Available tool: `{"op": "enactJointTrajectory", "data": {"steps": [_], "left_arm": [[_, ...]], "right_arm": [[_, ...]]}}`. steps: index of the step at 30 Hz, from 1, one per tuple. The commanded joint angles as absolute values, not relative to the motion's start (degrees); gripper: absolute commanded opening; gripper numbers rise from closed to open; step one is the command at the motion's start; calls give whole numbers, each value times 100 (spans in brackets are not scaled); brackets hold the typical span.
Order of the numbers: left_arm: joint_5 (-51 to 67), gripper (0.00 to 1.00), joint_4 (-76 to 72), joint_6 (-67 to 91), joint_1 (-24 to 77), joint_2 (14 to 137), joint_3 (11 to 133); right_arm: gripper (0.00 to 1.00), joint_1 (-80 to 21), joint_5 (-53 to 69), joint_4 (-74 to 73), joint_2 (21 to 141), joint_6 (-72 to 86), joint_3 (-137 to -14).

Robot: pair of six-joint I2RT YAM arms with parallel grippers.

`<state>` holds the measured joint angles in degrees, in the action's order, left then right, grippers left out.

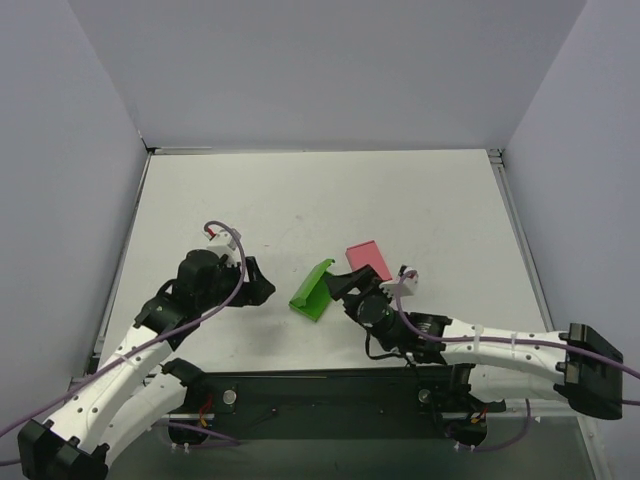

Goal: Fold the paper box

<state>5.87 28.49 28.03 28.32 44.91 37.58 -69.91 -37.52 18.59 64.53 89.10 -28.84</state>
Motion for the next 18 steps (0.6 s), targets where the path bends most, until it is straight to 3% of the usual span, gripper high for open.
{"op": "enactJointTrajectory", "data": {"steps": [1, 2, 6, 12, 18], "left_arm": [[1090, 80, 2066, 3708, 2795, 4044, 3157], [1055, 77, 2013, 3726, 2804, 3999, 3025], [1089, 75, 1934, 3753, 2821, 4166, 2454], [1073, 72, 933, 4647, 3215, 4122, 1750], [344, 72, -156, 5132, 3980, 4552, 1371]], "right_arm": [[75, -5668, -2747, 1204, 5748, 6780, -2856], [75, -5312, -1681, 1161, 5783, 6359, -2970], [76, -3913, 371, 669, 6650, 4829, -4162], [77, -3419, 1528, 966, 7925, 4236, -5113], [77, -3384, 1353, 914, 9068, 4263, -5739]]}}
